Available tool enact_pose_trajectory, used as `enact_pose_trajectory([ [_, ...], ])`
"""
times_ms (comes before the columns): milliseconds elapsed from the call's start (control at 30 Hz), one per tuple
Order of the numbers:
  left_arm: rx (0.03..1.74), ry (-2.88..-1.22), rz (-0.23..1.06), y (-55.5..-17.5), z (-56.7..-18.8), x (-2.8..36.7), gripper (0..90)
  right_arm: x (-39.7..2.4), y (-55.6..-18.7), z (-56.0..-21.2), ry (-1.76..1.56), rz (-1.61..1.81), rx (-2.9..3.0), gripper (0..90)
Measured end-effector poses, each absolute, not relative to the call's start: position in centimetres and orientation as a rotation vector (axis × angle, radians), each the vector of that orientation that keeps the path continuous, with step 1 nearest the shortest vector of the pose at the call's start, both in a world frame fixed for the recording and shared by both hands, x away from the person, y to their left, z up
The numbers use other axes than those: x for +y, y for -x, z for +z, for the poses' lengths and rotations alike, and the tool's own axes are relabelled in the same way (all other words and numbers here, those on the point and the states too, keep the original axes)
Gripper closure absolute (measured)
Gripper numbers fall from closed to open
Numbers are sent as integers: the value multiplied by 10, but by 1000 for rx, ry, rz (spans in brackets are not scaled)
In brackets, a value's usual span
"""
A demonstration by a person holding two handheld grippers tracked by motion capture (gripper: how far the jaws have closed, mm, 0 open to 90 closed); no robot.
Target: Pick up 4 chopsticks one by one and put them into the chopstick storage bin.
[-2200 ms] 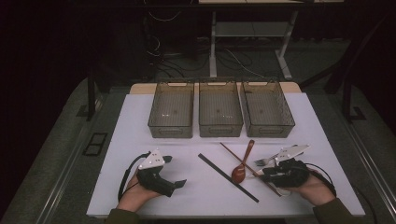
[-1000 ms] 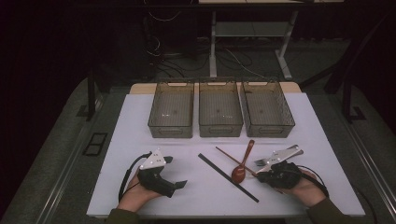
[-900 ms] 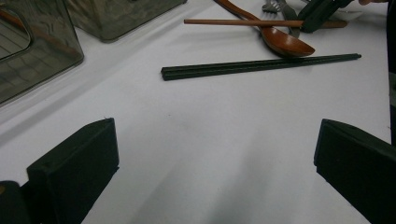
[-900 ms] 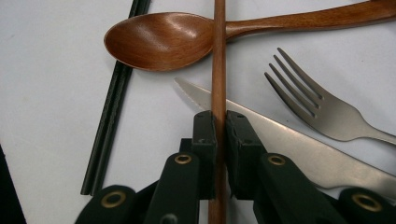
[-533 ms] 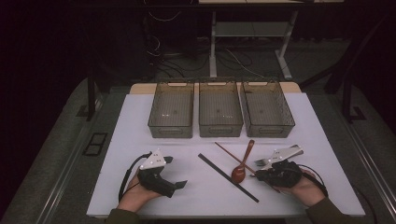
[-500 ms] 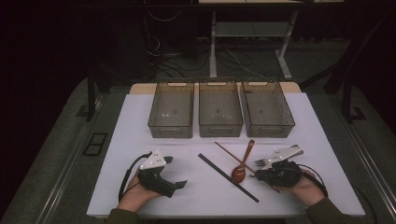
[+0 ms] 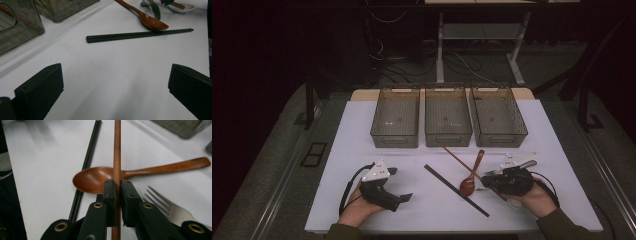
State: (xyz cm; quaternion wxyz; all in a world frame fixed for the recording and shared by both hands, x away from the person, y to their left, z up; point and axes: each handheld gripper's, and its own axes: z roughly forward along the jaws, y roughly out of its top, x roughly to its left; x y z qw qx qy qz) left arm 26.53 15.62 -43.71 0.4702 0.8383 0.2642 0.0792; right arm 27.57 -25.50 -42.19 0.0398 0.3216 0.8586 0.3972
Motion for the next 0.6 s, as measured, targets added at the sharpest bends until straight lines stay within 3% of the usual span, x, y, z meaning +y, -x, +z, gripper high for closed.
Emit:
enact_pose_trajectory([
  [600, 650, -2060, 189, -265, -438, 154, 0, -239, -291, -402, -943, 1295, 2563, 825],
])
